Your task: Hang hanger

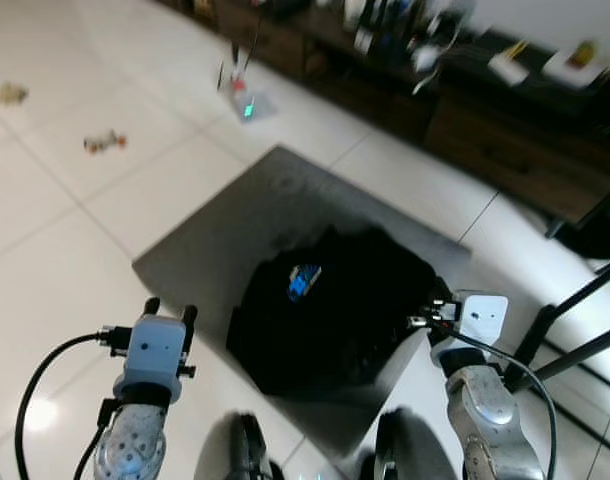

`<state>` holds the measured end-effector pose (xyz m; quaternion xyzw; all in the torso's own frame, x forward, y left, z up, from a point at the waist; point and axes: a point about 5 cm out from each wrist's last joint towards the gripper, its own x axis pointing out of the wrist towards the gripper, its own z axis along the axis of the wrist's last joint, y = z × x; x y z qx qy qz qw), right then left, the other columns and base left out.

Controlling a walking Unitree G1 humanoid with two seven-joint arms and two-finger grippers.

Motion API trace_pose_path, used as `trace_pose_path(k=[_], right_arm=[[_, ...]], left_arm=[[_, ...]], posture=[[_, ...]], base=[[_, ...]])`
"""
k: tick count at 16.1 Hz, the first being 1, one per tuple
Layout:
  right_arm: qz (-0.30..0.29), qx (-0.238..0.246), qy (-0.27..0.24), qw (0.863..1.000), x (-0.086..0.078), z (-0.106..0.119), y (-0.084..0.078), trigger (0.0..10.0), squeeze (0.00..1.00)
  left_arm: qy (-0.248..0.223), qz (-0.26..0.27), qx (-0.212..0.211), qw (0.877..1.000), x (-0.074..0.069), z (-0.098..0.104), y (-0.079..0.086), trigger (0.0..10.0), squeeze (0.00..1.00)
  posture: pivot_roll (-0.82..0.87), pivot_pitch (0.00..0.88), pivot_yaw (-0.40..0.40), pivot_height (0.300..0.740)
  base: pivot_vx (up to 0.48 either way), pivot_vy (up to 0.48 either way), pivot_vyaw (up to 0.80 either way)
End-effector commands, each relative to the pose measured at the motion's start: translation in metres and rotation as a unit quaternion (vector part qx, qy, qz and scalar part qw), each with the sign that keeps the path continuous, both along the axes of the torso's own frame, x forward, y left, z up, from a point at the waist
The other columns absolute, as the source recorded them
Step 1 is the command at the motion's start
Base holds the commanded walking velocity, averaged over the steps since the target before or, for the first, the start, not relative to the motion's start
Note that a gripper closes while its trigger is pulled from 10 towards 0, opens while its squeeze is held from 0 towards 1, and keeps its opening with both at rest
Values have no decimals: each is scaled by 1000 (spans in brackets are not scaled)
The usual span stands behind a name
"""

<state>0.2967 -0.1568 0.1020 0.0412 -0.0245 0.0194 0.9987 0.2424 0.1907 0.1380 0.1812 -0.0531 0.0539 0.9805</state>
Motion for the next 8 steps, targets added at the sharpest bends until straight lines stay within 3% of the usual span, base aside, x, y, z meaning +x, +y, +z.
trace_pose_path(k=[1,8], right_arm=[[1,4,-3,1000,-3,4,-2,10000,0],[-1,-11,57,998,-18,-22,-11,10000,0]], left_arm=[[5,8,7,1000,-1,-4,4,10000,0],[-1,15,-6,1000,8,-10,4,10000,0]], posture=[[25,135,-13,677],[2,84,-13,740]], base=[[0,0,0],[0,0,0]])
